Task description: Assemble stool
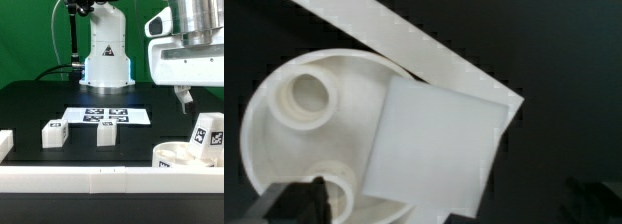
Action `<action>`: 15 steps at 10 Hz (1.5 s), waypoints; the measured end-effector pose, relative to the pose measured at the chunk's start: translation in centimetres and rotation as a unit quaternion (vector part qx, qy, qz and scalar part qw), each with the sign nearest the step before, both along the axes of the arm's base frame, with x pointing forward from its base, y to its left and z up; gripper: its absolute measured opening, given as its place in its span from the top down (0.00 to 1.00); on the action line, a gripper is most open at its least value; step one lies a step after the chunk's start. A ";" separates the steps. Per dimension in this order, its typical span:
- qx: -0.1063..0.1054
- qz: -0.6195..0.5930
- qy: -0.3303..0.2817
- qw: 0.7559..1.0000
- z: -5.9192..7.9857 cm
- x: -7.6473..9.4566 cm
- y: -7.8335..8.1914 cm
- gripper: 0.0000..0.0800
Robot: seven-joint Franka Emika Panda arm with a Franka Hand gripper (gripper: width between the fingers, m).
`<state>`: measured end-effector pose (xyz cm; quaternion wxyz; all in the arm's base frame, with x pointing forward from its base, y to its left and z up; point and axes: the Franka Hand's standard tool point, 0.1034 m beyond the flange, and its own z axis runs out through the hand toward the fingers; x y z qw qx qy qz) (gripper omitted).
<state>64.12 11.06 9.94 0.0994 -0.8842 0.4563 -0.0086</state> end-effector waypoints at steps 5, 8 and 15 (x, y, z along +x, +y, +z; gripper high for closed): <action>-0.035 0.267 -0.035 0.962 1.0 -0.2 0.9 0.19; -0.043 0.360 -0.052 0.931 1.1 -0.2 1.3 0.19; -0.092 0.658 -0.087 0.742 1.2 -0.1 1.0 0.19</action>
Offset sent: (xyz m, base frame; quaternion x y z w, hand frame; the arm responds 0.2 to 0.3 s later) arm -0.0006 0.0010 0.0118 -0.0257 -0.0007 -0.2433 0.9696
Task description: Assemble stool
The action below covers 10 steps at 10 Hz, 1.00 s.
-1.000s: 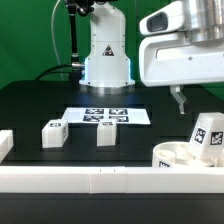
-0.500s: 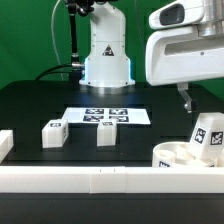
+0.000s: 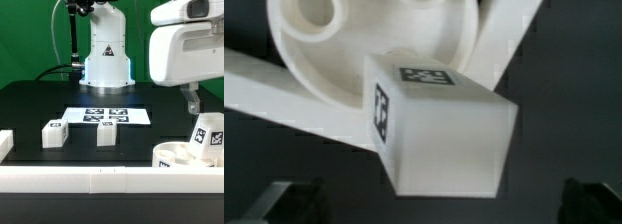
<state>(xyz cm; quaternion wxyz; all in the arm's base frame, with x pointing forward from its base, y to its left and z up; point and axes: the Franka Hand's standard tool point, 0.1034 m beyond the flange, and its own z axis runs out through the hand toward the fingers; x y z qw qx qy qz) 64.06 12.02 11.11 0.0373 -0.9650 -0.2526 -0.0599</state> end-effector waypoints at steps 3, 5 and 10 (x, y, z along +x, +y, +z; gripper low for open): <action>-0.010 0.093 -0.009 0.996 -0.1 0.0 -0.2 0.19; -0.036 0.181 -0.027 0.982 -0.2 0.2 -0.2 0.19; -0.077 0.370 -0.049 0.925 -0.6 0.1 -0.3 0.19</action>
Offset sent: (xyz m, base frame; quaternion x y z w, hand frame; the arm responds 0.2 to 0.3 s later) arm 0.0000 0.0000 0.0000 0.0000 0.0000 -0.1296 0.9916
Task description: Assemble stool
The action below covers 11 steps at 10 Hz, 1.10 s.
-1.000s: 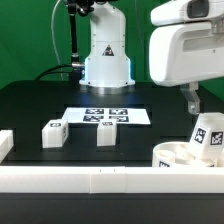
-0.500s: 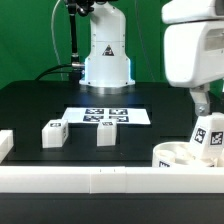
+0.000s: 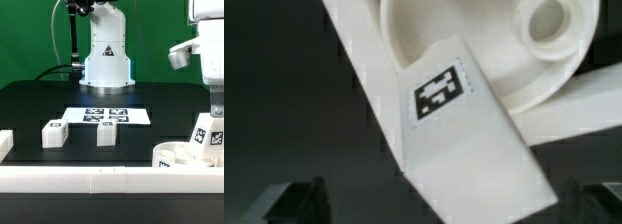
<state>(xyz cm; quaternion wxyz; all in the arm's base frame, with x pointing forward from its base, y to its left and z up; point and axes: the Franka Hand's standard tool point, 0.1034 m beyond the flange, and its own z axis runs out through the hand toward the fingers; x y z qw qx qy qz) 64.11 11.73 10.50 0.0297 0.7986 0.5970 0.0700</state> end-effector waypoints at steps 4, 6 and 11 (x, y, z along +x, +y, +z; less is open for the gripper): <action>-0.019 0.108 -0.004 0.994 -0.1 0.1 -0.4 0.19; -0.050 0.210 -0.011 0.976 -0.4 0.1 -0.5 0.19; -0.073 0.308 -0.006 0.949 -1.3 -0.1 -1.0 0.19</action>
Offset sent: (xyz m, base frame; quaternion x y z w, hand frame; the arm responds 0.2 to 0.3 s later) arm 0.0000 0.0000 0.0000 0.0000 0.0000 -0.1938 0.9810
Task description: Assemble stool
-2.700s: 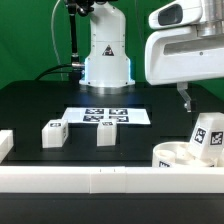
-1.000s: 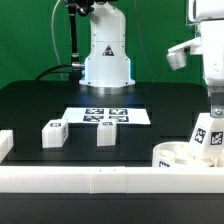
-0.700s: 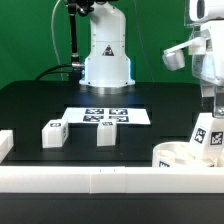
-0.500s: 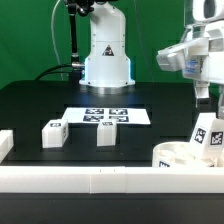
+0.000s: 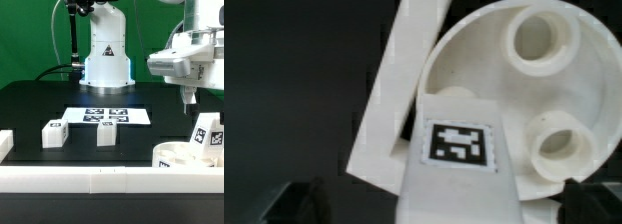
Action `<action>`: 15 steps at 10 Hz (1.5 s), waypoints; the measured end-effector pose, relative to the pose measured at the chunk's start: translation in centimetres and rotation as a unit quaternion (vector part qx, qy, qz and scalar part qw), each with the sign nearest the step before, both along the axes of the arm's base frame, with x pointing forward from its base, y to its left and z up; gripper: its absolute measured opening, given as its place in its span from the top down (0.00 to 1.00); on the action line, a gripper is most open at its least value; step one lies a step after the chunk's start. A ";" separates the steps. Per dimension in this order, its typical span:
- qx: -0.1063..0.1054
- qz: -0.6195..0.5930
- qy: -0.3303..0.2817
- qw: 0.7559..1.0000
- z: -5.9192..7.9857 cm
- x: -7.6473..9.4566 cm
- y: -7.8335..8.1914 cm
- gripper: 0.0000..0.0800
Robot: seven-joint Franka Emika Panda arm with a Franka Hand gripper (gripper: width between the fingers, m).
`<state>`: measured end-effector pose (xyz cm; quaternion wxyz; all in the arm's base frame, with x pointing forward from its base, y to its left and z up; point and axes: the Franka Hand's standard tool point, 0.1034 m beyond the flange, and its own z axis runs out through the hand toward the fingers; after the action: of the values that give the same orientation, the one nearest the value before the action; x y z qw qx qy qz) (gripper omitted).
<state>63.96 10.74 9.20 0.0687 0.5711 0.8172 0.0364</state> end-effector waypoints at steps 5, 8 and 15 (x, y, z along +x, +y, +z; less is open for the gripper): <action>-0.001 -0.003 0.005 1.000 -0.5 -0.2 -0.1 0.54; 0.001 -0.019 0.005 1.000 -0.5 -0.2 -0.2 0.58; 0.036 -0.268 0.010 0.963 -0.5 -0.4 -0.3 0.58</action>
Offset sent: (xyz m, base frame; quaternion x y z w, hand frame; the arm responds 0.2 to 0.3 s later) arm 0.0049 0.0026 0.0007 0.0008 -0.0019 0.0014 1.0000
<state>63.55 10.43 8.67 0.0473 0.7713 0.6333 0.0408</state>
